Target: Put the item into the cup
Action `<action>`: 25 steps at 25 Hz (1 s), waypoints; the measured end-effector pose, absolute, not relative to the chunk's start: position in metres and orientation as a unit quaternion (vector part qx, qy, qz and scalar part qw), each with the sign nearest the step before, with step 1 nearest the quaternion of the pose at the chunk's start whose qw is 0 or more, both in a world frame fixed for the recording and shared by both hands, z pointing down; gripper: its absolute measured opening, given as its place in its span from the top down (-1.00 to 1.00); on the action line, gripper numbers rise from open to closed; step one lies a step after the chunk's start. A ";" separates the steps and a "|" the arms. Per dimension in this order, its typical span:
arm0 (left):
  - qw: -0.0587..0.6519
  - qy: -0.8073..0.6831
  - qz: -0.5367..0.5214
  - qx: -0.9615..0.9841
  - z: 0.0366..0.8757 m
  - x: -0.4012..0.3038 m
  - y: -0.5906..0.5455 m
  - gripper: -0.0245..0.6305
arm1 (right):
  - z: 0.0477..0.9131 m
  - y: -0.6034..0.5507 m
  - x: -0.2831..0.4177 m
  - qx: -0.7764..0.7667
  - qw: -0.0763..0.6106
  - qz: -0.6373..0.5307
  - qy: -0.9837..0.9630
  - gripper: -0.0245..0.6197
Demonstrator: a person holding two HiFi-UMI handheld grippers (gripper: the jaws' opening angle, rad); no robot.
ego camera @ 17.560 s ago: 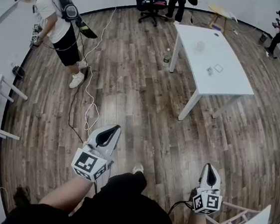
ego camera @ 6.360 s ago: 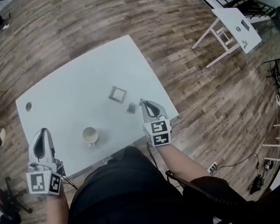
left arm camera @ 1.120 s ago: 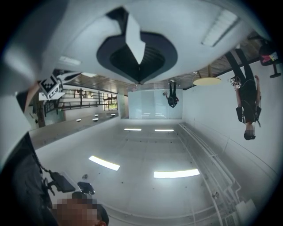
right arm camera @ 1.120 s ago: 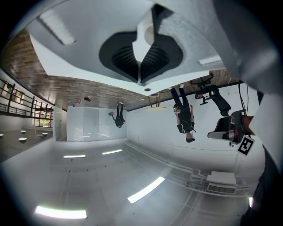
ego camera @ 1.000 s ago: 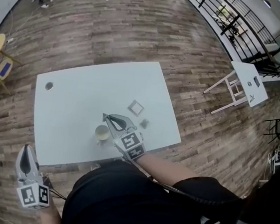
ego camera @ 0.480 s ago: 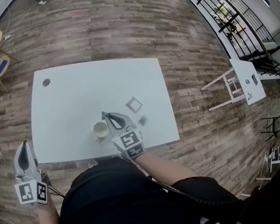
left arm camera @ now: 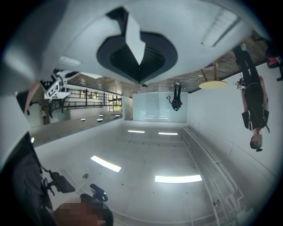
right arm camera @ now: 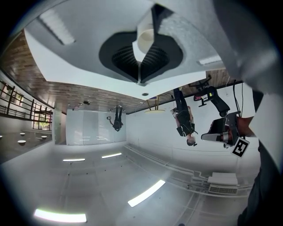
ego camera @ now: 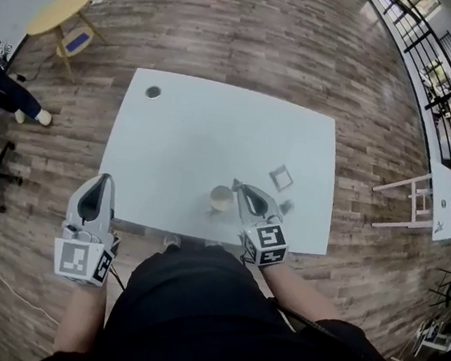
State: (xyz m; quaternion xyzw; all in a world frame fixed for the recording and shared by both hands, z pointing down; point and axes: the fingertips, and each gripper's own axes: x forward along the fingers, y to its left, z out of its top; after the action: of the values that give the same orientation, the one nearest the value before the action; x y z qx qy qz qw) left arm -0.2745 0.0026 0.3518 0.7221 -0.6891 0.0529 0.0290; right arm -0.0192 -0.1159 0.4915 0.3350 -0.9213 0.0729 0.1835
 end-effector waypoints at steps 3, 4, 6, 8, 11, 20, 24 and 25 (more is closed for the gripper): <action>0.030 -0.686 0.055 0.725 0.353 -0.273 0.002 0.93 | 0.493 -0.114 -0.018 0.334 0.188 0.072 -0.921 0.87; 0.031 -0.686 0.056 0.725 0.353 -0.274 0.002 0.93 | 0.494 -0.114 -0.018 0.333 0.190 0.072 -0.921 0.87; 0.033 -0.684 0.056 0.727 0.353 -0.275 0.000 0.93 | 0.496 -0.112 -0.020 0.330 0.192 0.072 -0.922 0.87; 0.034 -0.682 0.057 0.728 0.353 -0.276 -0.002 0.93 | 0.496 -0.111 -0.024 0.325 0.194 0.073 -0.923 0.87; 0.036 -0.680 0.058 0.730 0.352 -0.277 -0.006 0.93 | 0.498 -0.109 -0.029 0.320 0.196 0.075 -0.924 0.87; 0.041 -0.671 0.068 0.737 0.353 -0.277 -0.017 0.93 | 0.507 -0.104 -0.035 0.312 0.204 0.089 -0.924 0.87; 0.042 -0.668 0.070 0.740 0.351 -0.272 -0.020 0.93 | 0.511 -0.101 -0.029 0.313 0.206 0.100 -0.922 0.87; 0.043 -0.668 0.071 0.740 0.351 -0.272 -0.021 0.93 | 0.512 -0.101 -0.029 0.313 0.206 0.101 -0.921 0.87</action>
State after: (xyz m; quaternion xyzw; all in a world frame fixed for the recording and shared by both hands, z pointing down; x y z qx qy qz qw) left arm -0.2721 -0.0206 0.3513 0.7398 -0.6677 0.0711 0.0433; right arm -0.0293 -0.1007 0.5119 0.3134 -0.9214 0.1011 0.2062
